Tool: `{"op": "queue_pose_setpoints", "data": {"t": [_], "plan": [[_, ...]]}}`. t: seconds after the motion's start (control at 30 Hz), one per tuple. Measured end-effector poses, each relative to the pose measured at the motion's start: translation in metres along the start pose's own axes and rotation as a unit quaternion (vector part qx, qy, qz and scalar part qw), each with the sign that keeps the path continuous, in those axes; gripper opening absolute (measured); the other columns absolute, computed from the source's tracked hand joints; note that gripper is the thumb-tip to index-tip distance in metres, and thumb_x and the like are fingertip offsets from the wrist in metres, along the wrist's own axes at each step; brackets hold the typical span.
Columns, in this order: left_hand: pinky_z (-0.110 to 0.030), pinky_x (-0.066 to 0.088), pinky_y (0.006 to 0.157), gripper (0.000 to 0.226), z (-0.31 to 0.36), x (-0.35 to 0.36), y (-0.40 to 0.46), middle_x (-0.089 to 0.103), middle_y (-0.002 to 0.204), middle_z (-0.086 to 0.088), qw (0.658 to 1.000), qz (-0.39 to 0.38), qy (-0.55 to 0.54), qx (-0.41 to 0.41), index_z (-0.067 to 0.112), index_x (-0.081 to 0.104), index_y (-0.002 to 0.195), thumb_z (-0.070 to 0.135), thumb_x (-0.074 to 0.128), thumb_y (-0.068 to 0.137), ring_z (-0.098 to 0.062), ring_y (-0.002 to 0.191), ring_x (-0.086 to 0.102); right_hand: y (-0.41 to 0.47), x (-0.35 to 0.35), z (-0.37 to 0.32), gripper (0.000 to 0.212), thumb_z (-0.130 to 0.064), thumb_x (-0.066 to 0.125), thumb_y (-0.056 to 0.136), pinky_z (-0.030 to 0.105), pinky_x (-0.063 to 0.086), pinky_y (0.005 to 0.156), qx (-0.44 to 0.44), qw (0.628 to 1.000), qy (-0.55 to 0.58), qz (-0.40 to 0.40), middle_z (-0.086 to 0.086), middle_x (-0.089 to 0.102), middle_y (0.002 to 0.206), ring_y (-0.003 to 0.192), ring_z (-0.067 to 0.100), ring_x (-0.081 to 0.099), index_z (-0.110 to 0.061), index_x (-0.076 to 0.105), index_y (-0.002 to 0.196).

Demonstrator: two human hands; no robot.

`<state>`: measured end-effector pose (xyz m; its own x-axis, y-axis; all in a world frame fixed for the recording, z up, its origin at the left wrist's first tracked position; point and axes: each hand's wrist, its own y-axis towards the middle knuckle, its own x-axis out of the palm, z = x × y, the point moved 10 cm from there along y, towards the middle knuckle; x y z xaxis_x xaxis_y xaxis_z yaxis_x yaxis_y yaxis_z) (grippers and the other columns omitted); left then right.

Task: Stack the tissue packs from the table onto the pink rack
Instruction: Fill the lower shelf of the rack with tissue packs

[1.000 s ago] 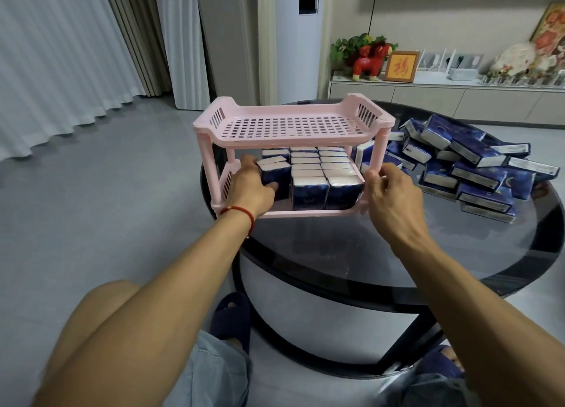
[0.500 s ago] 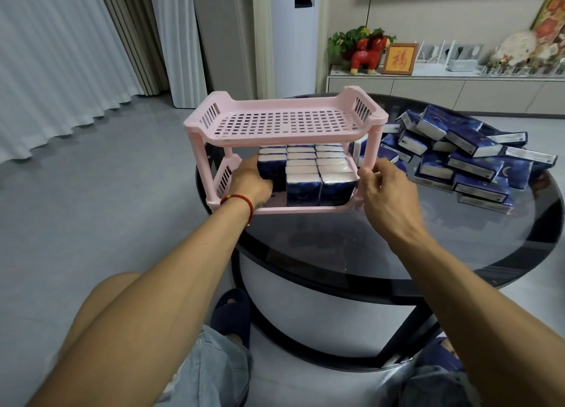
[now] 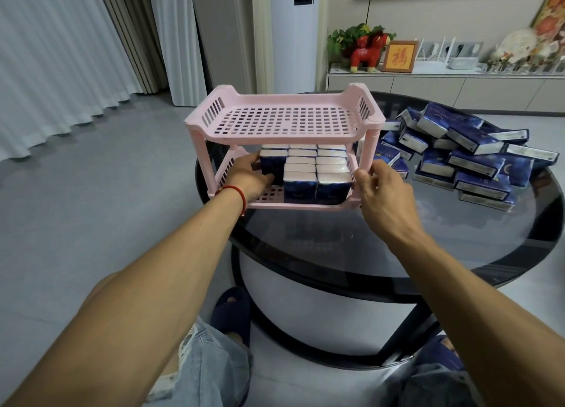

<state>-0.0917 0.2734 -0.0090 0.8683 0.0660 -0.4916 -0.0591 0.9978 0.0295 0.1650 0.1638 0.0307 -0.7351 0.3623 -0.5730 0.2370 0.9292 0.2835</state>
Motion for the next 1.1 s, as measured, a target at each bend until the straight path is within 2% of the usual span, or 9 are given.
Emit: {"op": "queue_pose_setpoints", "data": {"t": [0.2,0.3,0.4,0.53,0.73,0.8,0.9,1.0,1.1], "plan": [[-0.033,0.058,0.093,0.053,-0.003,0.001,0.000,0.072,0.117,-0.003,0.998,-0.029,-0.046,-0.027,0.016,0.066,0.132,-0.004,0.077,0.083,-0.019,0.101,0.070,-0.001,0.000,0.002,0.015,-0.034,0.045,0.108,0.037,0.045,0.073,0.010,1.000,0.009,0.000,-0.003,0.063,0.090,0.084,0.021,0.063,-0.024,0.052,0.099],[-0.029,0.057,0.087,0.055,-0.002,0.000,-0.003,0.071,0.117,-0.002,0.999,-0.027,-0.028,-0.032,0.015,0.064,0.134,-0.003,0.076,0.084,-0.019,0.102,0.069,-0.002,0.000,0.004,0.015,-0.036,0.046,0.107,0.045,0.055,0.080,0.025,0.999,0.028,-0.005,-0.007,0.065,0.092,0.088,0.021,0.067,-0.025,0.056,0.108],[-0.037,0.057,0.097,0.048,-0.004,-0.003,-0.003,0.073,0.115,0.000,0.999,-0.014,-0.003,-0.032,0.022,0.068,0.125,0.002,0.077,0.082,-0.022,0.104,0.069,-0.004,-0.001,0.005,0.023,-0.037,0.047,0.107,0.049,0.058,0.087,0.040,0.998,0.043,-0.006,-0.003,0.068,0.099,0.090,0.019,0.068,-0.021,0.060,0.119],[-0.045,0.061,0.091,0.041,-0.005,-0.008,-0.006,0.075,0.100,0.001,0.999,0.004,0.032,-0.024,0.027,0.072,0.113,0.008,0.074,0.077,-0.025,0.096,0.071,-0.005,-0.001,0.009,0.029,-0.039,0.051,0.105,0.048,0.059,0.089,0.061,0.995,0.074,-0.007,-0.004,0.070,0.106,0.093,0.017,0.069,-0.022,0.061,0.125],[-0.045,0.062,0.086,0.030,-0.001,-0.014,-0.020,0.073,0.092,-0.006,0.996,0.025,0.082,-0.040,0.017,0.067,0.104,0.012,0.070,0.075,-0.028,0.092,0.070,-0.006,-0.004,0.013,0.029,-0.031,0.057,0.100,0.044,0.059,0.091,0.081,0.993,0.077,-0.028,-0.003,0.069,0.116,0.100,0.017,0.068,-0.021,0.058,0.127],[-0.043,0.060,0.088,0.027,0.007,-0.018,-0.029,0.071,0.095,-0.005,0.992,0.036,0.113,-0.035,0.017,0.063,0.103,0.013,0.068,0.077,-0.027,0.095,0.068,-0.007,-0.008,0.017,0.031,-0.025,0.058,0.098,0.040,0.056,0.093,0.086,0.994,0.057,-0.034,0.000,0.068,0.119,0.104,0.018,0.065,-0.019,0.058,0.129],[-0.035,0.055,0.090,0.027,0.029,-0.019,-0.052,0.067,0.104,-0.001,0.984,0.030,0.174,0.007,0.021,0.059,0.112,0.013,0.068,0.088,-0.024,0.101,0.063,-0.006,-0.028,0.033,0.037,-0.021,0.058,0.096,0.039,0.053,0.095,0.105,0.994,0.005,-0.011,0.004,0.065,0.124,0.110,0.021,0.062,-0.014,0.057,0.133],[-0.039,0.055,0.093,0.032,0.047,-0.022,-0.082,0.063,0.110,-0.004,0.971,0.041,0.227,0.061,0.018,0.062,0.121,0.014,0.066,0.090,-0.025,0.107,0.060,-0.001,-0.067,0.059,0.041,-0.021,0.058,0.094,0.040,0.046,0.099,0.133,0.985,-0.092,0.068,0.013,0.060,0.131,0.120,0.030,0.055,-0.008,0.058,0.133],[-0.042,0.049,0.099,0.034,0.061,-0.019,-0.110,0.058,0.121,-0.010,0.950,0.079,0.283,0.109,0.013,0.065,0.121,0.012,0.065,0.087,-0.031,0.117,0.056,-0.001,-0.115,0.089,0.047,-0.023,0.061,0.090,0.050,0.038,0.105,0.177,0.943,-0.236,0.152,0.022,0.045,0.140,0.129,0.041,0.039,-0.005,0.050,0.133]]}}
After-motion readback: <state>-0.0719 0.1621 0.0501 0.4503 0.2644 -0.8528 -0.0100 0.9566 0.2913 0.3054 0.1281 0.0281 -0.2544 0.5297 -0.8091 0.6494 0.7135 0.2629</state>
